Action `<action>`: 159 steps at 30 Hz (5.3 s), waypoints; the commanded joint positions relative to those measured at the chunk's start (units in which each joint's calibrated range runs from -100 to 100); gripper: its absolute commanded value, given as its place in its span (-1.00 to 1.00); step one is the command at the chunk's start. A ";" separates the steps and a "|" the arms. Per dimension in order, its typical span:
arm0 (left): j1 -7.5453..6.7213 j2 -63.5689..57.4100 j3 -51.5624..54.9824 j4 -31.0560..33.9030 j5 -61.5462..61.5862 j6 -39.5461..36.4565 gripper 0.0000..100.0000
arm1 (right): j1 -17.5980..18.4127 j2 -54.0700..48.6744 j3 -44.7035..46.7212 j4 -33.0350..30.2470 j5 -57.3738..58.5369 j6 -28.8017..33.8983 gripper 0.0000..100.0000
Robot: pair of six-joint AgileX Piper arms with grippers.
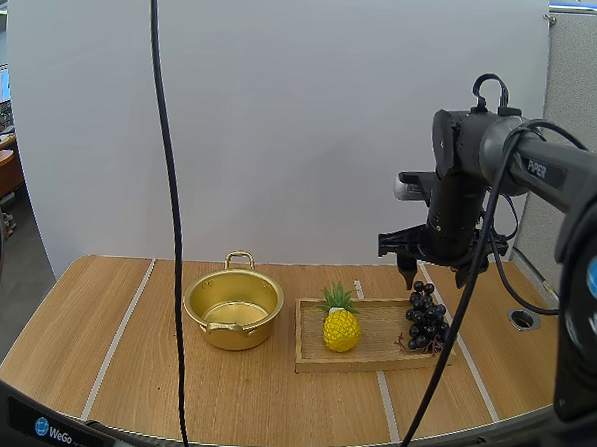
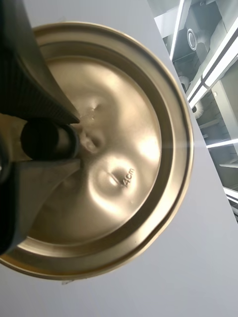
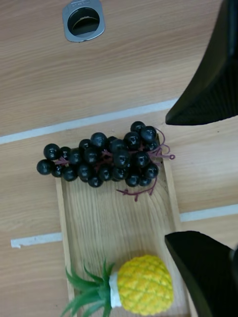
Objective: Open the pot, put the grape inside, and close it
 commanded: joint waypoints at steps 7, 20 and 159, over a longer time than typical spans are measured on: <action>0.06 -0.36 -0.38 0.79 -2.51 -0.54 -1.00 | -4.47 7.71 0.18 0.40 -5.31 -4.76 1.00; 0.06 -0.36 -0.38 0.79 -2.51 -0.54 -1.00 | -5.02 16.12 -0.27 0.61 -10.67 -5.84 1.00; 0.06 -0.36 -0.38 0.79 -2.51 -0.54 -1.00 | -5.02 1.42 -3.49 11.95 -28.92 -9.02 -1.00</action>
